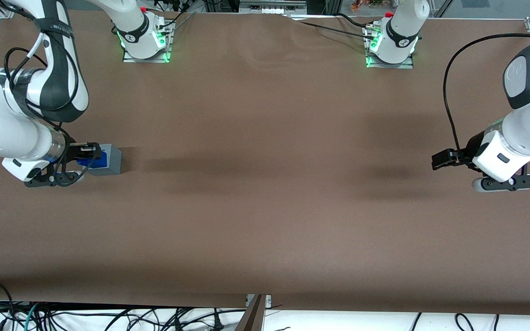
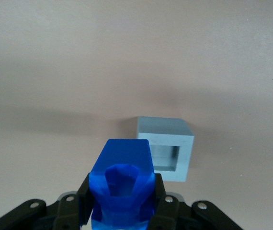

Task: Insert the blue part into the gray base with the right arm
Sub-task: 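Carry the blue part over the gray base's square hole, then lower the blue part into the gray base's hole and press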

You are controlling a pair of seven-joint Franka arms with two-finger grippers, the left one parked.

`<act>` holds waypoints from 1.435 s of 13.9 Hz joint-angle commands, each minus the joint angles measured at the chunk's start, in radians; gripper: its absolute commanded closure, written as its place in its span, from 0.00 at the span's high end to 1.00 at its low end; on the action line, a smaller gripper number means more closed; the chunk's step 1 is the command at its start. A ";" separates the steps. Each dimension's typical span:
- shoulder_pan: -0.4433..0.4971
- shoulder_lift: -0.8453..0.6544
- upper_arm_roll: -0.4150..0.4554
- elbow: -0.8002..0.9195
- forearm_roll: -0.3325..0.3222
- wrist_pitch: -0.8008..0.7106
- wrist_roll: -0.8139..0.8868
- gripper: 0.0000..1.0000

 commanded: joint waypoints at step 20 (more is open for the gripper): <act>0.011 -0.106 -0.074 -0.344 0.002 0.309 -0.094 0.09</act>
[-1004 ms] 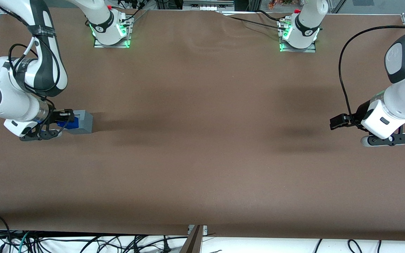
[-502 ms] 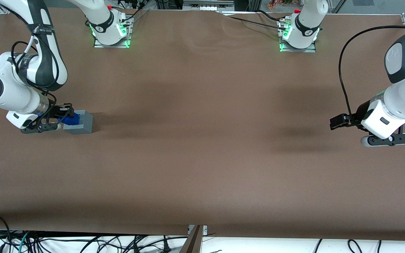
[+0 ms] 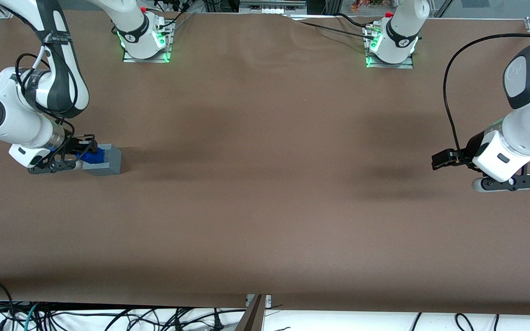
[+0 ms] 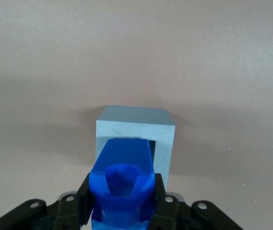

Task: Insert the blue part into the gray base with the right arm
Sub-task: 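Lower the blue part into the gray base's hole and press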

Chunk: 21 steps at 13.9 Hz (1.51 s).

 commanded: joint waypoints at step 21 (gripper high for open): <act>0.007 -0.026 -0.018 -0.055 0.005 0.050 -0.023 0.09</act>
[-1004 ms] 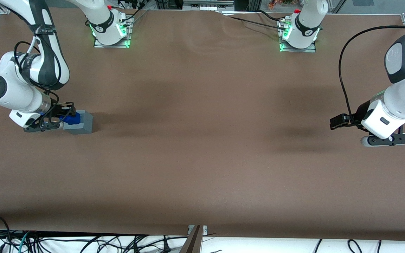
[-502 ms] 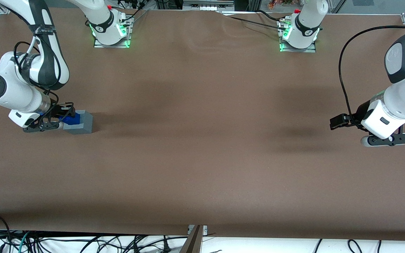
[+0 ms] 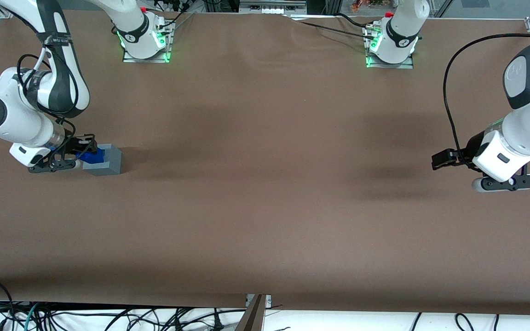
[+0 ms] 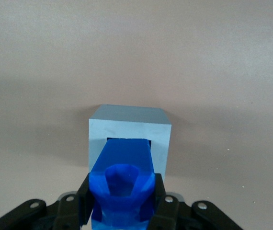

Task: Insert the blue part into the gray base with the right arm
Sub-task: 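Lower the blue part into the gray base's hole and press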

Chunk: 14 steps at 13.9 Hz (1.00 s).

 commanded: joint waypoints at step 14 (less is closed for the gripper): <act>0.007 -0.020 -0.009 -0.030 0.013 0.032 0.017 0.09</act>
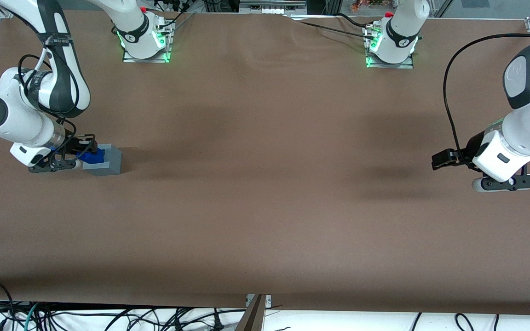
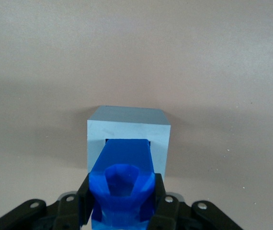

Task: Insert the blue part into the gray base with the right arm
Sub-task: 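Lower the blue part into the gray base's hole and press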

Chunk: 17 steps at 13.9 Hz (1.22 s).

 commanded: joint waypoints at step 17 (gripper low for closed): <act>0.010 -0.040 -0.008 -0.049 0.013 0.017 0.038 0.09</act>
